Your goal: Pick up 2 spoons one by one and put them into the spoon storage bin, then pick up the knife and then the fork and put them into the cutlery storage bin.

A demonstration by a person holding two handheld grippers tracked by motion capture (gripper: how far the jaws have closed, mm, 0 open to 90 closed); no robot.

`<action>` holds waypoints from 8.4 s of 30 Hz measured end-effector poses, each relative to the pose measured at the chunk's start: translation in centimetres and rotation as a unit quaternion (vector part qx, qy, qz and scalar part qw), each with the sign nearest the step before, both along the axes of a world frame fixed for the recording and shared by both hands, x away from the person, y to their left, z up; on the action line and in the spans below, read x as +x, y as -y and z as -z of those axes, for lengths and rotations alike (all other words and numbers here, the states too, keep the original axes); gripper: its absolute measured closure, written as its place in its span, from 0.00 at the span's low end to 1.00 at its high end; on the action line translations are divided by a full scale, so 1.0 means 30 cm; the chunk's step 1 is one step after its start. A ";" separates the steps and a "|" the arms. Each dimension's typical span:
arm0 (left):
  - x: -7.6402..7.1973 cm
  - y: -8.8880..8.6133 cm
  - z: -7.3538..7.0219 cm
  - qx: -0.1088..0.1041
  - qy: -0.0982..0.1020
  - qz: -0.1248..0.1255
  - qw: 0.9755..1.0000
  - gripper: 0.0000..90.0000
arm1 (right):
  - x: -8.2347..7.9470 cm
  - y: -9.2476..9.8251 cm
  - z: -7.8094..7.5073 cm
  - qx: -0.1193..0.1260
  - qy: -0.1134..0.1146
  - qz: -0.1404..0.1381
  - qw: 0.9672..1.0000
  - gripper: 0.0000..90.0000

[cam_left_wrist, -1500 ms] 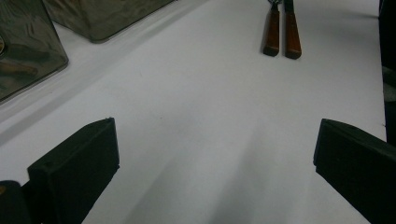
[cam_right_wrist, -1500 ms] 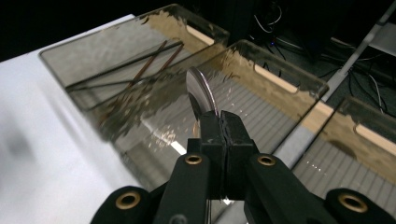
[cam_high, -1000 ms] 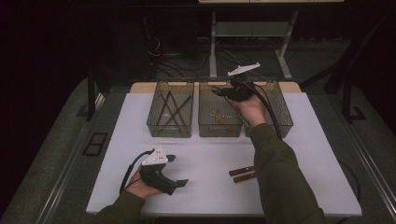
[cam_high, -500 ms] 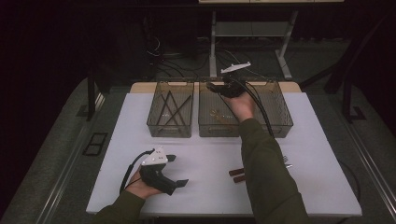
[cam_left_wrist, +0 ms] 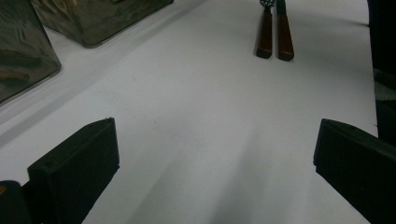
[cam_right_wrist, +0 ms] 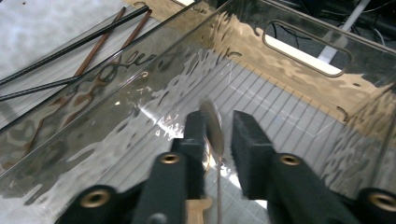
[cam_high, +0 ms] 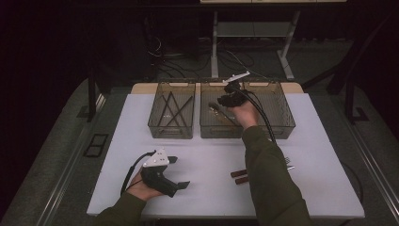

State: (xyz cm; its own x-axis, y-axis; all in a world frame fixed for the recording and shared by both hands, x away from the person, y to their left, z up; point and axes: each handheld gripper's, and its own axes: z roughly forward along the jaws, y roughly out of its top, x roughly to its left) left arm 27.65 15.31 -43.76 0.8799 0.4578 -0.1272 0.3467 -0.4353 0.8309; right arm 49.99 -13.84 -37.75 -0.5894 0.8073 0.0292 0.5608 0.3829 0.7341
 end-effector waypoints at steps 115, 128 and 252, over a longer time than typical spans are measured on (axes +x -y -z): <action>-0.003 0.011 0.009 0.017 -0.006 -0.004 1.000 0.00 | -0.639 0.495 0.205 -0.072 -0.074 -0.127 0.987 1.00; -0.003 0.012 0.010 0.019 -0.007 -0.001 1.000 0.00 | -0.691 0.507 0.200 -0.078 -0.082 -0.145 0.983 1.00; -0.003 0.009 0.009 0.012 -0.009 0.006 1.000 0.00 | -0.579 0.391 0.072 -0.087 -0.127 -0.113 0.982 0.86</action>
State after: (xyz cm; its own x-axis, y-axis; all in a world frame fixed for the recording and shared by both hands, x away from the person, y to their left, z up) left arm 27.56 15.03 -44.04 0.8830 0.4506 -0.1313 0.3554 -0.4594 0.8141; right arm 32.60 -25.56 -39.92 -0.7452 0.6628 0.0727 0.6043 0.6253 0.4939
